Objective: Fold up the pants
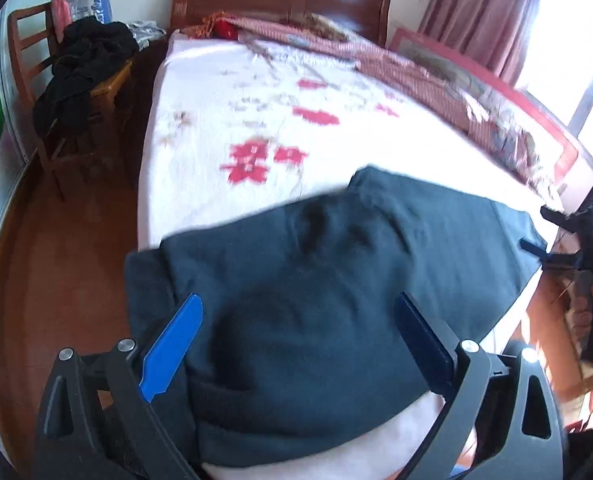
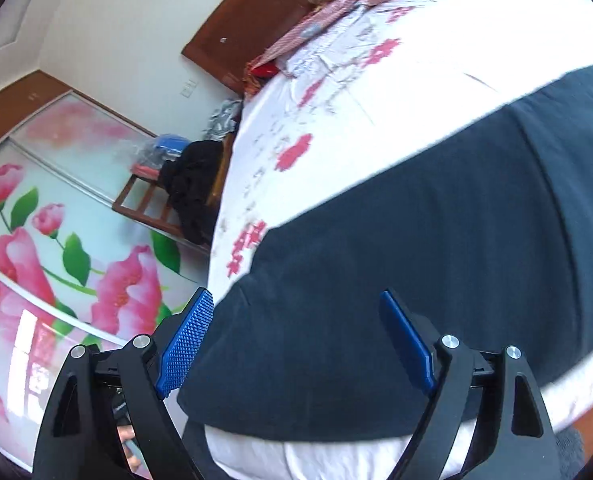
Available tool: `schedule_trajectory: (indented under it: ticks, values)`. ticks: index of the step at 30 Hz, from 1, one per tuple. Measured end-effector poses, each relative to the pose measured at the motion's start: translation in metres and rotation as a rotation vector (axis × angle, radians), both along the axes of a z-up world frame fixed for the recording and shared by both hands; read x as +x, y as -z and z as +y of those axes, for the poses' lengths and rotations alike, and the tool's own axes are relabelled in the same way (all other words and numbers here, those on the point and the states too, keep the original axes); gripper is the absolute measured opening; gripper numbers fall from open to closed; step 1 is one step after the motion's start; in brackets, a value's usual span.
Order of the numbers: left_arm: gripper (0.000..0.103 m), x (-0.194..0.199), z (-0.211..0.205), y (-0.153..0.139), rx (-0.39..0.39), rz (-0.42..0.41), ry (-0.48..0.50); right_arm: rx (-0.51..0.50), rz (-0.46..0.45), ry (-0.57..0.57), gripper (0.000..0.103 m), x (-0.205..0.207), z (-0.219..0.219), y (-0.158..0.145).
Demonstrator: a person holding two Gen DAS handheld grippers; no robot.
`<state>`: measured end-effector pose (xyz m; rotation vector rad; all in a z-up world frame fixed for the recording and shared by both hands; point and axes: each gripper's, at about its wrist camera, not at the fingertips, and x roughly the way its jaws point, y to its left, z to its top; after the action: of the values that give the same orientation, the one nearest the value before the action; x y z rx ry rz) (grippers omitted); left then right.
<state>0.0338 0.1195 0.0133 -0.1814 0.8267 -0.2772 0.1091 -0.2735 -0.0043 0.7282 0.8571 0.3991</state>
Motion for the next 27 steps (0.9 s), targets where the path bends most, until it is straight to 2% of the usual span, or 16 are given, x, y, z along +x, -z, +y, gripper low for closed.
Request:
schedule_trajectory:
  ticks: [3,5,8,9,10,11,12,14,16,18,20,21,22,24,25,27]
  values:
    - [0.099,0.037,-0.016,-0.009,-0.036,-0.074,-0.003,0.065,-0.004,-0.055,0.084,0.060,0.044,0.007]
    - [0.099,0.065,-0.024,0.006,-0.039,-0.035,-0.023,0.098,0.012,-0.088,0.084,0.090,0.074,0.018]
    - [0.098,0.084,-0.013,0.047,-0.001,0.098,-0.099,0.063,0.088,-0.128,0.084,0.116,0.113,0.044]
    - [0.096,0.082,-0.005,0.059,-0.011,0.127,-0.120,0.018,0.126,-0.120,0.084,0.120,0.120,0.056]
    - [0.082,0.075,0.005,0.067,-0.027,0.117,-0.126,-0.024,0.149,-0.112,0.082,0.122,0.123,0.068]
    - [0.065,0.065,0.010,0.068,-0.004,0.086,-0.126,-0.005,0.120,-0.101,0.080,0.120,0.119,0.075]
    - [0.056,0.061,0.014,0.070,0.024,0.075,-0.129,0.010,0.098,-0.086,0.076,0.115,0.116,0.076]
    - [0.032,0.055,0.027,0.073,0.016,0.057,-0.142,0.007,0.102,-0.082,0.076,0.113,0.117,0.073]
    - [0.030,0.056,0.036,0.075,-0.033,0.060,-0.162,-0.007,0.116,-0.076,0.076,0.110,0.117,0.067]
    - [0.030,0.057,0.031,0.073,0.005,0.057,-0.156,0.056,0.086,-0.042,0.076,0.096,0.106,0.053]
    - [0.030,0.054,0.026,0.074,0.041,0.032,-0.148,0.107,0.082,-0.080,0.076,0.073,0.101,0.043]
    - [0.030,0.054,0.026,0.074,0.040,0.024,-0.150,0.150,0.077,-0.114,0.078,0.058,0.101,0.042]
    - [0.030,0.053,0.027,0.074,0.029,0.023,-0.155,0.176,0.081,-0.145,0.088,0.043,0.101,0.042]
    - [0.030,0.055,0.031,0.073,0.002,0.031,-0.164,0.087,0.136,-0.163,0.089,0.017,0.098,0.060]
    - [0.030,0.055,0.031,0.073,-0.002,0.033,-0.165,0.051,0.173,-0.164,0.079,0.008,0.090,0.074]
    - [0.030,0.055,0.032,0.073,-0.011,0.031,-0.158,0.082,0.128,-0.139,0.074,-0.010,0.064,0.070]
